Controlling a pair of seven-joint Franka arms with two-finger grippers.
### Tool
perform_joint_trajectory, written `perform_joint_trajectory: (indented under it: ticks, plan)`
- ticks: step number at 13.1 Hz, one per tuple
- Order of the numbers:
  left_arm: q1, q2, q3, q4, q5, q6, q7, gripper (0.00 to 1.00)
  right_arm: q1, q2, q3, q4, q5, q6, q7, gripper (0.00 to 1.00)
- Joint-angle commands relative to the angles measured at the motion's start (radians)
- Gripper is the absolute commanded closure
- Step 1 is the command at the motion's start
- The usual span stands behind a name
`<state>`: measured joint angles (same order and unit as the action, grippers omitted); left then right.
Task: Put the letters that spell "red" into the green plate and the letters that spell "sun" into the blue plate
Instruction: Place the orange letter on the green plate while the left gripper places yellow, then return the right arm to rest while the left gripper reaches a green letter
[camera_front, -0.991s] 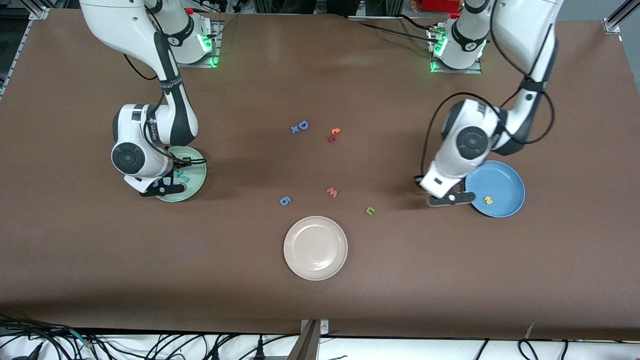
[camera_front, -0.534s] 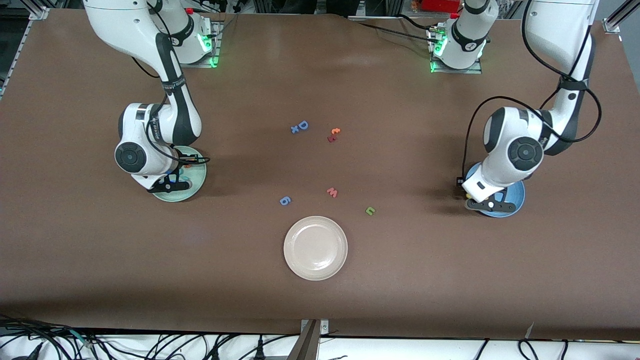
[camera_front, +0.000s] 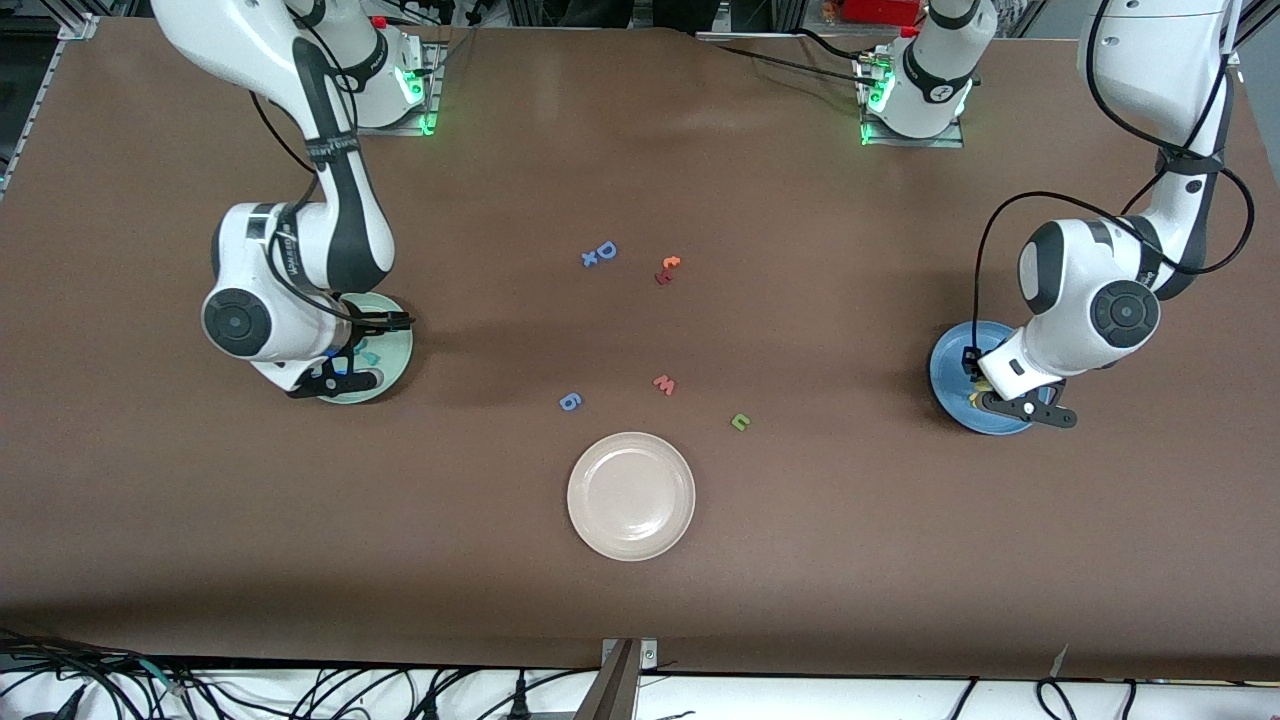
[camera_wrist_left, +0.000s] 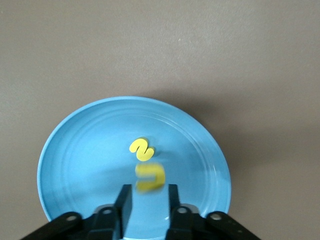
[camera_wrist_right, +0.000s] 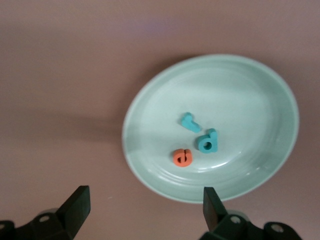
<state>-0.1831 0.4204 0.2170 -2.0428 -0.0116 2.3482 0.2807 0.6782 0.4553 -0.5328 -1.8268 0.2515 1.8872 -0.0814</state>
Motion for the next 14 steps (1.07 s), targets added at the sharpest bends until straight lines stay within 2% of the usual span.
perform_joint_trajectory:
  ticks: [1,4,6,7,10,12,14]
  plan:
    - [-0.010,0.003,0.001,0.004,-0.025,0.000,0.023,0.01,0.004,-0.001,-0.012,0.160,-0.027,-0.155,0.028,0.00]
    - [-0.030,-0.002,-0.027,0.013,-0.027,-0.003,-0.116,0.01,-0.006,-0.007,-0.023,0.340,-0.069,-0.356,0.029,0.00]
    - [-0.051,-0.003,-0.088,0.032,-0.027,-0.004,-0.309,0.01,-0.051,-0.073,-0.016,0.376,-0.078,-0.399,0.023,0.00]
    - [-0.067,-0.002,-0.115,0.045,-0.025,-0.004,-0.396,0.01,-0.081,-0.116,0.011,0.382,-0.099,-0.399,0.022,0.00]
    - [-0.114,0.026,-0.183,0.104,-0.025,-0.004,-0.549,0.01,-0.263,-0.214,0.210,0.377,-0.243,-0.390,0.022,0.00]
    - [-0.180,0.082,-0.195,0.177,-0.025,-0.004,-0.682,0.01,-0.333,-0.260,0.307,0.367,-0.334,-0.395,0.022,0.00]
    - [-0.237,0.121,-0.200,0.243,-0.024,-0.004,-0.758,0.01,-0.434,-0.370,0.405,0.245,-0.337,-0.387,0.038,0.00]
